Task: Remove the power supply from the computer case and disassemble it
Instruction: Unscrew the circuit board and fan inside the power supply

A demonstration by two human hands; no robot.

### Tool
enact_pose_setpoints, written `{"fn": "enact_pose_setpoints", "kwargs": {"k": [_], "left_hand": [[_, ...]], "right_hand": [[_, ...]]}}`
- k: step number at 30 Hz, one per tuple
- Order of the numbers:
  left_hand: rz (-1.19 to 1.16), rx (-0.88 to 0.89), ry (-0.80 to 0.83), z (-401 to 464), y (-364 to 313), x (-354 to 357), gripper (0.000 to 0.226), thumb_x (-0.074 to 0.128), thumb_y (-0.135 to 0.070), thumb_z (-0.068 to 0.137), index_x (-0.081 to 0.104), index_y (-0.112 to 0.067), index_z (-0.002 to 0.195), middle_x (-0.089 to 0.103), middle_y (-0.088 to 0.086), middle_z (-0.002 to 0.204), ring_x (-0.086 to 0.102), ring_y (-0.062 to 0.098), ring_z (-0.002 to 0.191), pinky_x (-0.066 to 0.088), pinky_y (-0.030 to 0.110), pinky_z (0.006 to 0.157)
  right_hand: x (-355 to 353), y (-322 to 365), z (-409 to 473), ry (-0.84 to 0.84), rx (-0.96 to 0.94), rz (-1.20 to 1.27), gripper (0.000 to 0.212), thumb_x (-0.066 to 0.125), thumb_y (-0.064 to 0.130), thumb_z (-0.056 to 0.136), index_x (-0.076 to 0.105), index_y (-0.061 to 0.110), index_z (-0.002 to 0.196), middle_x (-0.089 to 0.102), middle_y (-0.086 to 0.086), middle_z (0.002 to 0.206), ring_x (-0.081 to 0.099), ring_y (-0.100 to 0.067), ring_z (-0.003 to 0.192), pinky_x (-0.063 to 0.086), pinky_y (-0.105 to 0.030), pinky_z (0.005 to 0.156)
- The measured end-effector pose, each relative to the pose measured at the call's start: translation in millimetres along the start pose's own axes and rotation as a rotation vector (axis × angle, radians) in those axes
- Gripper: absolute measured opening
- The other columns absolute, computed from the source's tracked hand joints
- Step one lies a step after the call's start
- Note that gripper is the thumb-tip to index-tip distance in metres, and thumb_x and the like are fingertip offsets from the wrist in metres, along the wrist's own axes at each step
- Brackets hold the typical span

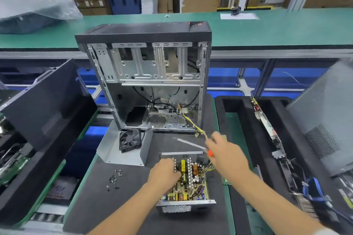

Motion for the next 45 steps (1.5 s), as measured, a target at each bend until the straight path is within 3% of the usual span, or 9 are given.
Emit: {"fn": "enact_pose_setpoints", "kwargs": {"k": [4, 10, 16, 20, 22, 26, 32, 41, 45], "left_hand": [[-0.028, -0.012, -0.009, -2.3, 2.4, -2.5, 0.017, 0.058, -0.028, 0.085, 0.051, -0.012, 0.083, 0.063, 0.007, 0.093, 0.062, 0.029, 0.091, 0.043, 0.029, 0.068], [0.070, -0.071, -0.077, -3.7, 25.3, -3.2, 0.053, 0.045, -0.067, 0.085, 0.053, -0.016, 0.075, 0.062, 0.004, 0.089, 0.063, 0.025, 0.093, 0.043, 0.032, 0.070], [-0.392, -0.186, 0.120, -5.9, 57.4, 10.5, 0.102, 0.061, -0.073, 0.077, 0.048, 0.018, 0.122, 0.051, 0.035, 0.128, 0.048, 0.043, 0.123, 0.045, 0.048, 0.096], [-0.984, -0.341, 0.231, -17.9, 72.1, 11.7, 0.101, 0.038, -0.084, 0.077, 0.034, -0.010, 0.146, 0.042, 0.013, 0.147, 0.054, 0.028, 0.122, 0.053, 0.032, 0.085], [-1.173, -0.388, 0.260, -19.8, 74.3, 11.8, 0.092, 0.025, -0.078, 0.084, 0.041, -0.008, 0.141, 0.055, 0.011, 0.133, 0.057, 0.025, 0.115, 0.051, 0.031, 0.084], [-1.252, -0.432, 0.276, -19.8, 74.8, 10.3, 0.077, 0.020, -0.074, 0.088, 0.058, -0.008, 0.097, 0.067, 0.006, 0.101, 0.062, 0.017, 0.094, 0.051, 0.036, 0.088], [-1.419, -0.426, 0.272, -15.6, 68.2, 12.1, 0.097, 0.030, -0.072, 0.090, 0.030, 0.008, 0.146, 0.043, 0.028, 0.144, 0.047, 0.036, 0.131, 0.043, 0.040, 0.102], [-1.422, -0.383, 0.262, -7.7, 65.8, 14.4, 0.095, 0.019, -0.074, 0.091, 0.018, -0.002, 0.153, 0.049, 0.025, 0.141, 0.048, 0.033, 0.131, 0.032, 0.041, 0.114], [-1.508, -0.381, 0.245, -5.5, 66.8, 11.5, 0.091, 0.017, -0.070, 0.093, 0.020, -0.002, 0.153, 0.049, 0.024, 0.141, 0.052, 0.031, 0.128, 0.033, 0.041, 0.115]], "right_hand": [[43.5, 46.1, -17.0, 0.417, 0.126, 0.289, 0.045, 0.058, 0.055, 0.086, 0.043, 0.018, 0.067, 0.064, -0.007, 0.090, 0.060, -0.025, 0.077, 0.045, -0.031, 0.064], [72.6, 53.8, -12.8, 0.629, 0.183, 0.436, 0.044, 0.063, 0.047, 0.082, 0.037, 0.019, 0.059, 0.049, 0.000, 0.064, 0.054, -0.024, 0.067, 0.040, -0.028, 0.055], [76.2, 57.5, -9.2, 0.559, 0.249, 0.457, 0.034, 0.059, 0.026, 0.079, 0.037, 0.018, 0.054, 0.042, 0.000, 0.055, 0.040, -0.015, 0.047, 0.035, -0.027, 0.047], [72.8, 61.6, -11.3, 0.533, 0.252, 0.453, 0.031, 0.056, 0.022, 0.077, 0.037, 0.016, 0.053, 0.042, 0.000, 0.055, 0.042, -0.018, 0.051, 0.038, -0.027, 0.053], [70.8, 66.9, -13.3, 0.527, 0.239, 0.442, 0.028, 0.057, 0.024, 0.078, 0.038, 0.018, 0.057, 0.044, 0.002, 0.059, 0.047, -0.020, 0.058, 0.038, -0.028, 0.055], [66.8, 69.8, -15.7, 0.498, 0.211, 0.408, 0.025, 0.056, 0.026, 0.081, 0.039, 0.022, 0.063, 0.045, 0.006, 0.066, 0.048, -0.017, 0.062, 0.036, -0.028, 0.052], [53.7, 58.4, -8.8, 0.442, 0.191, 0.404, 0.033, 0.055, 0.023, 0.076, 0.033, 0.017, 0.052, 0.037, 0.000, 0.051, 0.036, -0.015, 0.046, 0.029, -0.028, 0.042], [51.8, 44.9, -3.4, 0.453, 0.236, 0.424, 0.041, 0.059, 0.025, 0.075, 0.031, 0.017, 0.046, 0.032, -0.003, 0.045, 0.035, -0.021, 0.050, 0.038, -0.032, 0.050], [47.4, 36.7, -0.4, 0.468, 0.260, 0.502, 0.028, 0.057, 0.023, 0.080, 0.044, 0.013, 0.057, 0.055, -0.016, 0.054, 0.064, -0.034, 0.069, 0.044, -0.031, 0.052]]}}
Point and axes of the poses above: each hand's wrist, its own z-axis towards the middle knuckle, its own x-axis out of the palm, y = z × x, the point moved 6 cm from there along z, towards the middle knuckle
